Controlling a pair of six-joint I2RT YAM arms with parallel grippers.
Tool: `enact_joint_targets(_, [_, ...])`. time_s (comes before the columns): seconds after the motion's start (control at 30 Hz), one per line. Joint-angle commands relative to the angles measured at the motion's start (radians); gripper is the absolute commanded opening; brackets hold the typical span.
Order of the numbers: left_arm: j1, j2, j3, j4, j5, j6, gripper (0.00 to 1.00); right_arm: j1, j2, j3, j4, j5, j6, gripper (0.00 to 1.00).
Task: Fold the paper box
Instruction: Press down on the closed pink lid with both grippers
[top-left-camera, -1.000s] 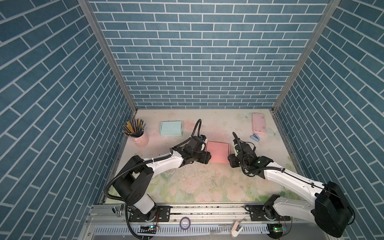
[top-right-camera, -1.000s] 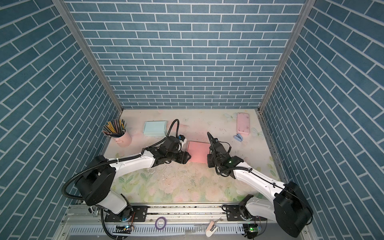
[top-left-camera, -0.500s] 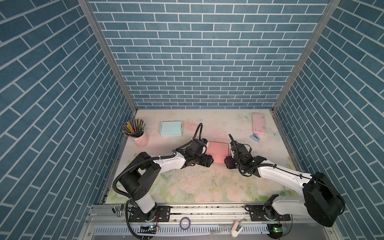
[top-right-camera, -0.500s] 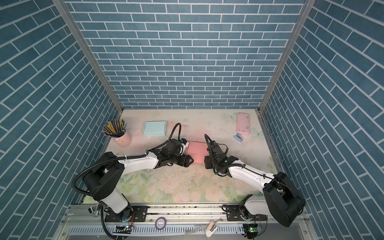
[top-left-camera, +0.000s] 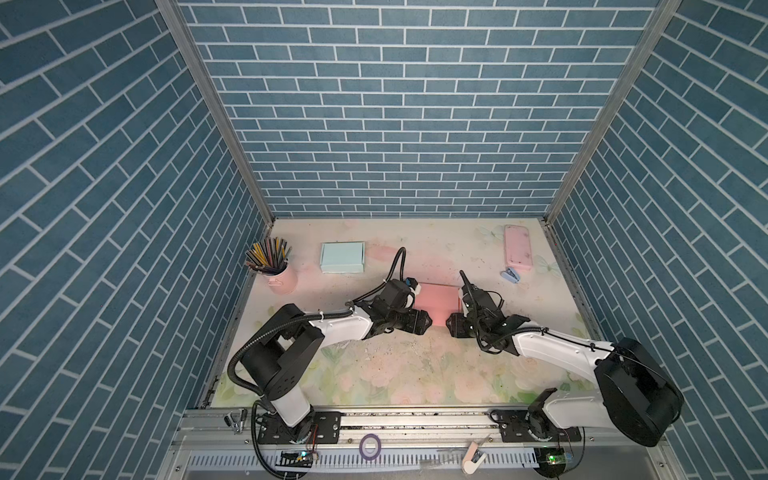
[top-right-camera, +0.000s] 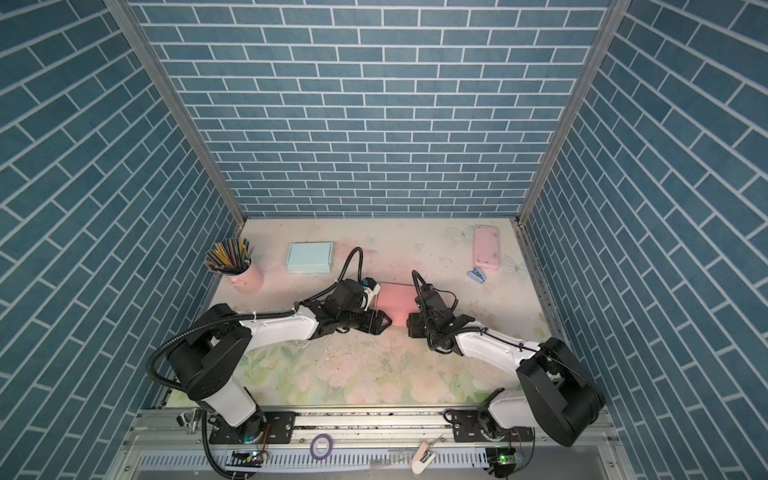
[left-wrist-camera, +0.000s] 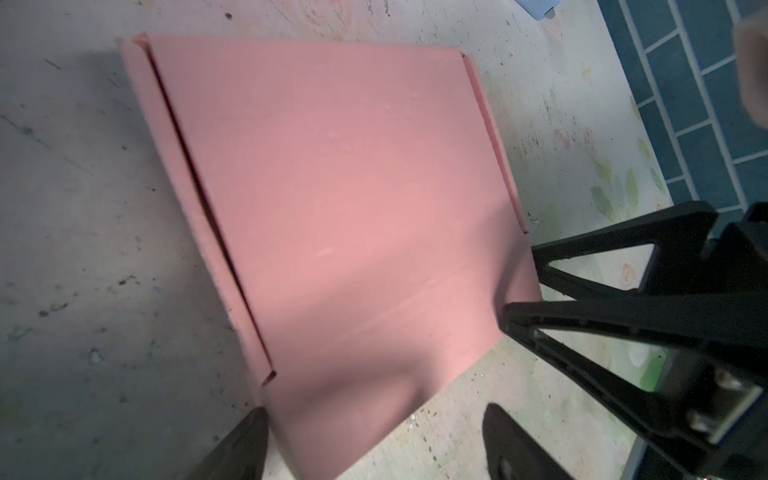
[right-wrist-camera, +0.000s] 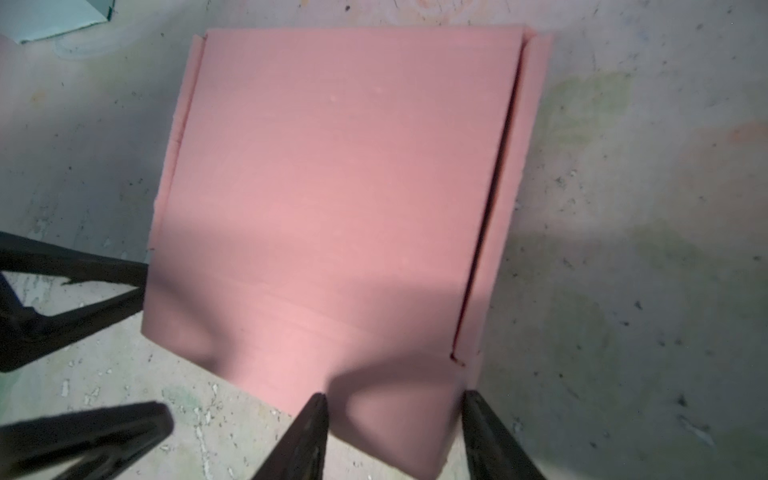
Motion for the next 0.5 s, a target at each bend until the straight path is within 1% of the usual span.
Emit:
enact_joint_targets(0.0, [-0.021, 0.003, -0.004, 0.039, 0.018, -0.028, 0.81, 0.001, 0.006, -0.009, 0.053, -0.050, 0.053, 0.53])
enact_joint_targets(0.27, [-0.042, -0.021, -0.013, 0.033, 0.008, -0.055, 0.79, 0.001, -0.017, -0.011, 0.043, -0.046, 0.052, 0.54])
enact_joint_targets(0.47, [-0.042, 0.003, -0.006, 0.031, -0.011, -0.053, 0.78, 0.001, 0.010, -0.010, 0.021, 0.001, 0.027, 0.54])
